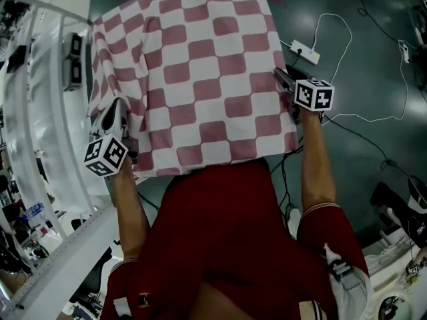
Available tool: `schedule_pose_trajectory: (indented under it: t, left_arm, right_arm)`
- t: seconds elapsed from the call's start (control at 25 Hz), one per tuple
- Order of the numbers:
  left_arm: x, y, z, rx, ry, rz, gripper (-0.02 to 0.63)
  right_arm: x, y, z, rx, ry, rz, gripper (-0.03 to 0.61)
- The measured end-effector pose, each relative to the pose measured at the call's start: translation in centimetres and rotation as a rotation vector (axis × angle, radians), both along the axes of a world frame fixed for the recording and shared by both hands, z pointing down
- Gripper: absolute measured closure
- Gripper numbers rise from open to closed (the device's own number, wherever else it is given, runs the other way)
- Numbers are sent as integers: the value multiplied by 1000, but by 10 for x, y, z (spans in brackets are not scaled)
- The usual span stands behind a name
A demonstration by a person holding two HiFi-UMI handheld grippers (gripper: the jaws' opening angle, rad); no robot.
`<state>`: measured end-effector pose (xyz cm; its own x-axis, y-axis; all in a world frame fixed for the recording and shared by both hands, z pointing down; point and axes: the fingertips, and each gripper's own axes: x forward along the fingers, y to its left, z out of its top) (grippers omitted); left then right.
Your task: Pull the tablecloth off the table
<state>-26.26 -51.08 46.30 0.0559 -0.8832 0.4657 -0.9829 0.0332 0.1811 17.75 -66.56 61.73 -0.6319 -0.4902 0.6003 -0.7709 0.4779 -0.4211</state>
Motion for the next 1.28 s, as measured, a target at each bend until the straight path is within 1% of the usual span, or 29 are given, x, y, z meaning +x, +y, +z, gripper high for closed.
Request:
schedule_pose_trajectory:
  t: [0.04,0.08,0.12,0.16,0.2,0.28,0.32,0.44,0.56,0.68,0.88,1.0,1.16,1.2,1.28]
  left_arm:
    - [0,-1,1,0,3,2,604]
    - [1,-1,1,1,6,5,604]
    - [1,-1,2,2,9,8,604]
    - [1,-2,2,4,13,11,604]
    - [1,-2,2,7,18,15,604]
    - [2,-2,2,14,29,21,604]
    - [2,-1,1,19,36,25,604]
    - [2,1,-5,43,62,42,604]
    - [2,5,-11,67,86,67,604]
    - [3,9,-17,94,120,101,604]
    - [3,27,-29,153,177,161,604]
    - [2,41,-37,192,213,209,604]
    - [-16,73,-43,238,272,267,604]
    - [-19,81,-44,247,285,280,604]
    - [-16,90,-47,262,306,311,604]
  right_arm:
    - [1,-1,-1,11,19,15,395]
    - [3,-2,-3,31,54,34,421]
    - [6,-3,-6,57,100,55,470]
    - [9,-4,-9,83,144,70,534]
    - [8,-4,-13,103,175,74,563]
    - [0,-1,-20,129,196,60,564]
    - [-7,2,-25,137,188,50,565]
    - [-32,13,-44,153,131,23,564]
    - [-48,24,-58,174,125,14,565]
    - [-65,37,-76,194,66,6,565]
    - [-122,79,-107,273,44,-98,565]
    - [-156,108,-119,304,48,-127,565]
    - [-202,152,-135,337,18,-114,565]
    - [-209,160,-139,346,16,-99,565]
    - [-210,168,-147,364,19,-51,565]
